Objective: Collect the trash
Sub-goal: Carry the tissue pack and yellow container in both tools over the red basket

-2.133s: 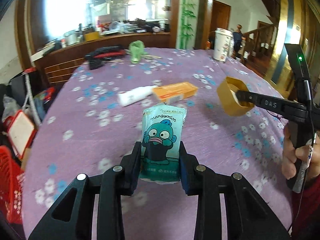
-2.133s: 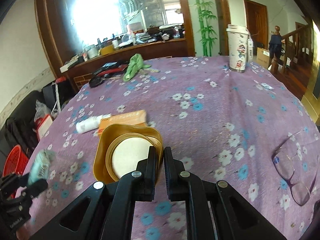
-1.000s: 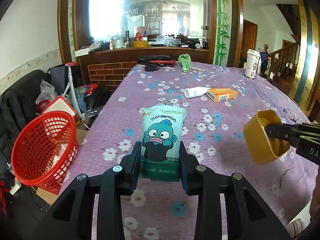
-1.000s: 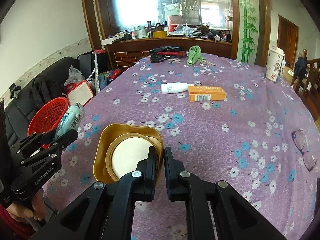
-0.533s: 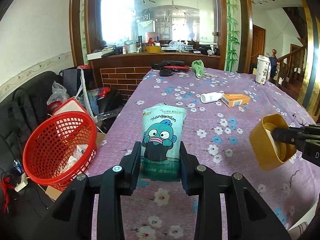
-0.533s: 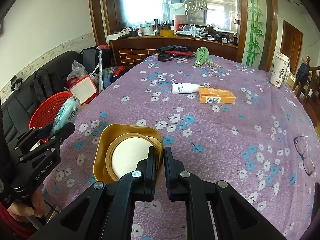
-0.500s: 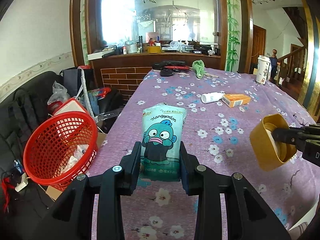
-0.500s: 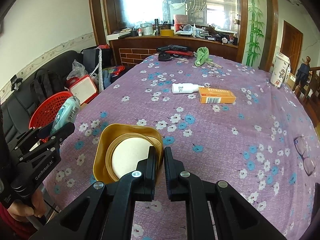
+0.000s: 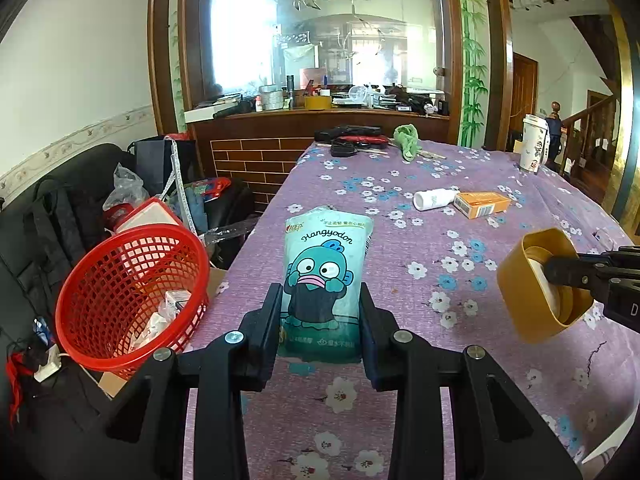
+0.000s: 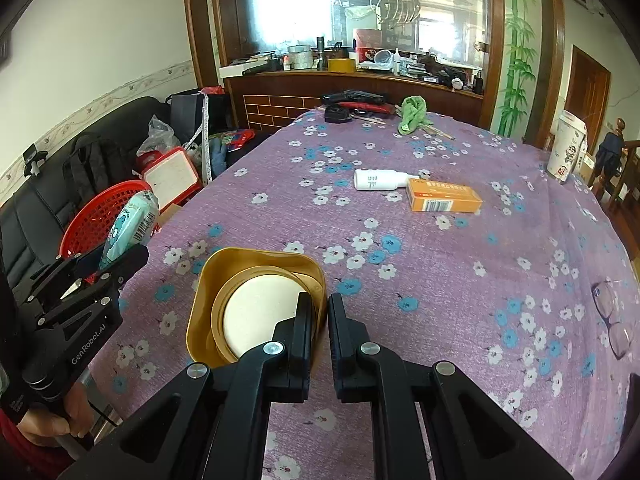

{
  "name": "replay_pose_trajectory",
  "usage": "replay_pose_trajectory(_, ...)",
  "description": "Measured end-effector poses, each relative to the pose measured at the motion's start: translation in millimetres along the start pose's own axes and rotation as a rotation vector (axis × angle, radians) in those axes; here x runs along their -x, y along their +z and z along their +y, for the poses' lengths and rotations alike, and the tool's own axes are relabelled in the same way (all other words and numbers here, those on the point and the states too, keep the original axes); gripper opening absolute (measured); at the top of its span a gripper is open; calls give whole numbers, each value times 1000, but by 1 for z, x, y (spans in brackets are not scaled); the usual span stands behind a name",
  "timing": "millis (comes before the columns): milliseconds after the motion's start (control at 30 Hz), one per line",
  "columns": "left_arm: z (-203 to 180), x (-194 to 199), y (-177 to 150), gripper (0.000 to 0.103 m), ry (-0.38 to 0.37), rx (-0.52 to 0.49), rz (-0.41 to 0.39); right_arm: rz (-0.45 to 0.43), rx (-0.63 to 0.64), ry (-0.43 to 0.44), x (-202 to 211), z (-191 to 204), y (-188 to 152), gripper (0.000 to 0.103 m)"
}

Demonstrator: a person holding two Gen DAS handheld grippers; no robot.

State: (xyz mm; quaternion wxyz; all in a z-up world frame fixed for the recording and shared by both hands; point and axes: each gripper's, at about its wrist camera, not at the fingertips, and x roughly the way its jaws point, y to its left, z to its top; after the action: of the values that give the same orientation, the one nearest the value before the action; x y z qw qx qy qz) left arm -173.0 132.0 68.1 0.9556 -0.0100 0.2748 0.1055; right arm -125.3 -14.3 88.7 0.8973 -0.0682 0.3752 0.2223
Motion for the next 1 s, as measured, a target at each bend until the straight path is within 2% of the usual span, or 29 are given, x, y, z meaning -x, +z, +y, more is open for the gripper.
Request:
replay_pose_trajectory(600,32,3,4,34,54,54,-11,-5,60,35,-18,36,28,9)
replay_pose_trajectory(1000,80,9,12,34,129,134,-38,-12,129,77,-29,74,54,9)
